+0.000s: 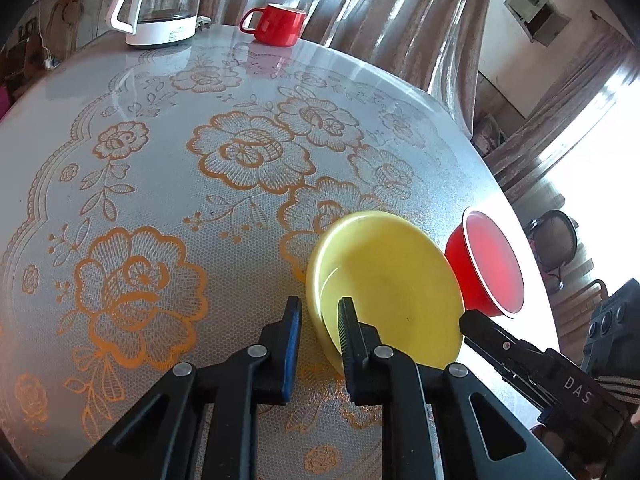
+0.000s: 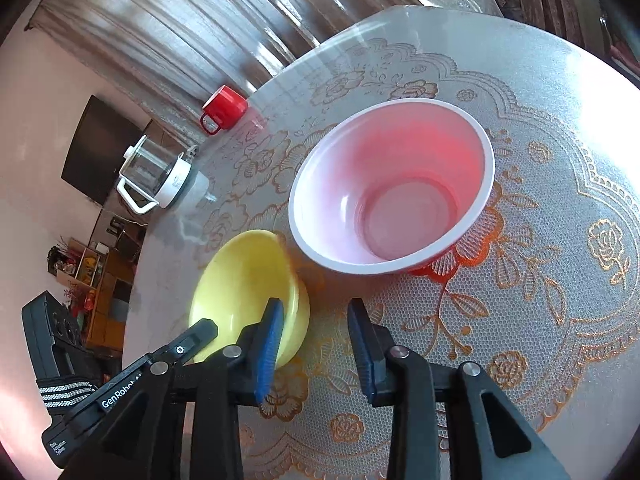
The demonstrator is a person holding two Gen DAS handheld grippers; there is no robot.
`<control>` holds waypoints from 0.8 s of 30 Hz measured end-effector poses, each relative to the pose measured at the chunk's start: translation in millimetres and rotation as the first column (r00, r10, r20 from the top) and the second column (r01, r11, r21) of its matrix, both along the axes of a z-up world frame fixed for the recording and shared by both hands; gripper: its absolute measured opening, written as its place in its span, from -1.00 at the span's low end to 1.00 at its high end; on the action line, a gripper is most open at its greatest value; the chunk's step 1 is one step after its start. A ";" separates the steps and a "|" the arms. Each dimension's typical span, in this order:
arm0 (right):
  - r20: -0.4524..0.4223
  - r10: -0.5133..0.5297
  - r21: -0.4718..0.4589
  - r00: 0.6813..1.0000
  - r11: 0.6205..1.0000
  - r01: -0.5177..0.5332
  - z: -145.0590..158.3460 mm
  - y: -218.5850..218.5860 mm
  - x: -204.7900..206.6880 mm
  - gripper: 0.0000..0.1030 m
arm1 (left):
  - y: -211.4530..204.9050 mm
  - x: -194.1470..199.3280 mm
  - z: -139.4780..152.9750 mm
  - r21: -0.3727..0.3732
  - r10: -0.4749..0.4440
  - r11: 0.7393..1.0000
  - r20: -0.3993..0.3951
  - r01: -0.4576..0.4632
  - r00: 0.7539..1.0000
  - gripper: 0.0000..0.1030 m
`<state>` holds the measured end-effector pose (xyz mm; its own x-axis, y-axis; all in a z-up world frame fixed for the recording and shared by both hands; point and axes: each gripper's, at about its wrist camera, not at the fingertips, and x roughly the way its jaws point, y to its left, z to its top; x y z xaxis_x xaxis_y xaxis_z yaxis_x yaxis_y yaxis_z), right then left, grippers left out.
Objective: Organize plates and bowls
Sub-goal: 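Lift the yellow bowl with the left gripper over the steel bowl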
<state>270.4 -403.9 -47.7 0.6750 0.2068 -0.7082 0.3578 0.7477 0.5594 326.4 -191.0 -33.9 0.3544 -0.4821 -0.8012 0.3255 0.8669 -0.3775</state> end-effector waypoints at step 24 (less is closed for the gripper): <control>0.049 0.169 -0.033 0.984 0.985 -0.168 25.7 54.1 -23.9 -0.71 | 52.2 -66.6 35.8 -0.020 0.043 0.999 0.059 -0.042 0.997 -0.71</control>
